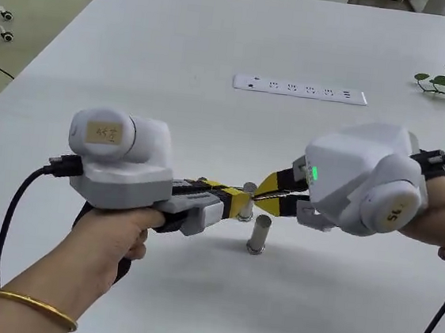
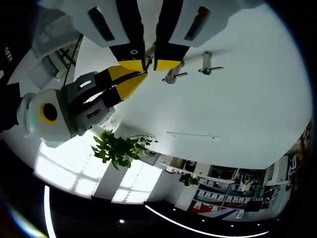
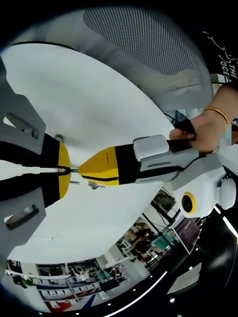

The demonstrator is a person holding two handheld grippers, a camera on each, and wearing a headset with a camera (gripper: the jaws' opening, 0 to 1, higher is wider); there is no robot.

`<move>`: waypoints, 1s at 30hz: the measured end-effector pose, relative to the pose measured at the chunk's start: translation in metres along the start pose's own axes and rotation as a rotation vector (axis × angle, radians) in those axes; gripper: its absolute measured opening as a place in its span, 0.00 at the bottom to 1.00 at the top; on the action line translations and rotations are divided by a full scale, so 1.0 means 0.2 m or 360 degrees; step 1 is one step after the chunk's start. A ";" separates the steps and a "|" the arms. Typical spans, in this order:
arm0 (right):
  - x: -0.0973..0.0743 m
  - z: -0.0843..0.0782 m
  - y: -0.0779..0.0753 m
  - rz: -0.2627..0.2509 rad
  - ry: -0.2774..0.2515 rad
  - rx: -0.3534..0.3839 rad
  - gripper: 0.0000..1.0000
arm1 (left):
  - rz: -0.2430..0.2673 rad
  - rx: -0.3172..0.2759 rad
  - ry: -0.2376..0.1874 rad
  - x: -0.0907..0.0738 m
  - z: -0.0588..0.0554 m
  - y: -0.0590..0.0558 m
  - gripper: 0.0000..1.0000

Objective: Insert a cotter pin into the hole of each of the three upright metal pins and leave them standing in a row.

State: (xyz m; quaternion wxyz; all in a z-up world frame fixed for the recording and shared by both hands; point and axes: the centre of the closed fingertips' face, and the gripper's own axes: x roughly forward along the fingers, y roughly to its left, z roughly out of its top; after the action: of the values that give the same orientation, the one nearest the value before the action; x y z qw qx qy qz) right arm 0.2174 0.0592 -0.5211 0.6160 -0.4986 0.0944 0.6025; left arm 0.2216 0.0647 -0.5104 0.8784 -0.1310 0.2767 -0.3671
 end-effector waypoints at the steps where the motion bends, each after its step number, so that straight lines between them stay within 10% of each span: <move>1: 0.00 0.00 0.00 -0.0001 -0.0002 0.0000 0.00 | -0.0002 -0.0003 0.0001 0.00 0.00 0.00 0.04; 22: 0.00 0.01 0.01 -0.0014 -0.0003 0.0037 0.00 | -0.0030 -0.0081 0.0013 0.01 -0.01 -0.02 0.01; 30: 0.01 0.00 0.01 0.0014 -0.0030 0.0248 0.00 | -0.0036 -0.0004 0.0003 -0.01 -0.01 -0.01 0.00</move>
State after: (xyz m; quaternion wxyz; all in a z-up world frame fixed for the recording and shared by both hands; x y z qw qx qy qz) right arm 0.2164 0.0605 -0.5232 0.6512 -0.4430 0.1373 0.6007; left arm 0.2186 0.0634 -0.5098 0.8738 -0.1350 0.2764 -0.3766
